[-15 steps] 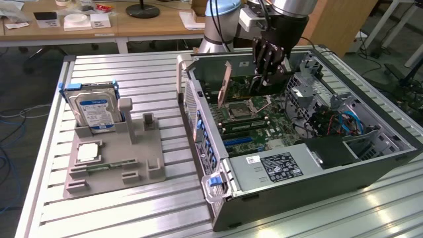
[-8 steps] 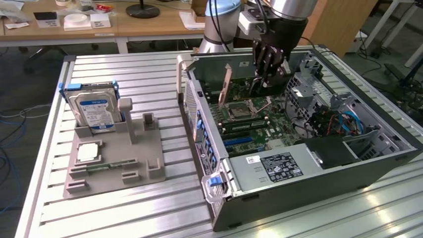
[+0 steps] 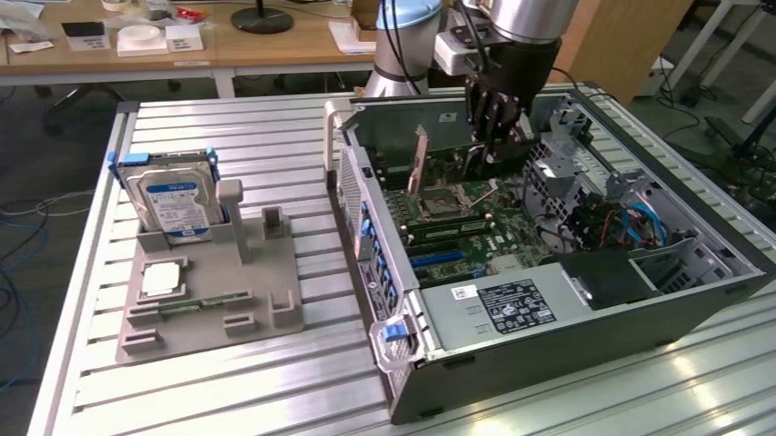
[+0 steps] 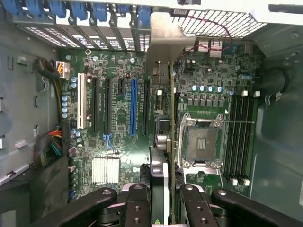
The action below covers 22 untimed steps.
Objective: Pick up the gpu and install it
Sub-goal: 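Insert the gpu into the slot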
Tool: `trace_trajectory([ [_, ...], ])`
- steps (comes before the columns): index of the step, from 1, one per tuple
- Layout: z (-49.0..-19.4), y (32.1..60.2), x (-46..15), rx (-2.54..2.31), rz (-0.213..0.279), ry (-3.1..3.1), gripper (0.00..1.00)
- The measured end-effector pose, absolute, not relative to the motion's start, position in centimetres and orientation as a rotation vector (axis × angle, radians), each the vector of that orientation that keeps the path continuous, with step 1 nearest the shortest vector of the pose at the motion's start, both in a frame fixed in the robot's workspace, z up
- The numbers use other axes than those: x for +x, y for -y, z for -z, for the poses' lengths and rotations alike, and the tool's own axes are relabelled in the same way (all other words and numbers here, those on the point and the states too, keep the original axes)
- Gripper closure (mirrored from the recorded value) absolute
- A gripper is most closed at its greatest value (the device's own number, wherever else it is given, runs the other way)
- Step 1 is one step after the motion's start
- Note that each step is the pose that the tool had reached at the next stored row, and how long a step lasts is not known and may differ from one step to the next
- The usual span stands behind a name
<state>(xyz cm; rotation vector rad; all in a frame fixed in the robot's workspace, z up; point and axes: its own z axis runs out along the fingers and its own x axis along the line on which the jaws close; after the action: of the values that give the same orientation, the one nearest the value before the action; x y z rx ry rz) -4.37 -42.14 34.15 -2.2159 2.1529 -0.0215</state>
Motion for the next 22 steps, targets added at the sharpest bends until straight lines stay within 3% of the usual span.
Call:
trace_trajectory([
  [22,-31.1,42.4,-4.8,-2.147,0.011,-2.238,0.72],
])
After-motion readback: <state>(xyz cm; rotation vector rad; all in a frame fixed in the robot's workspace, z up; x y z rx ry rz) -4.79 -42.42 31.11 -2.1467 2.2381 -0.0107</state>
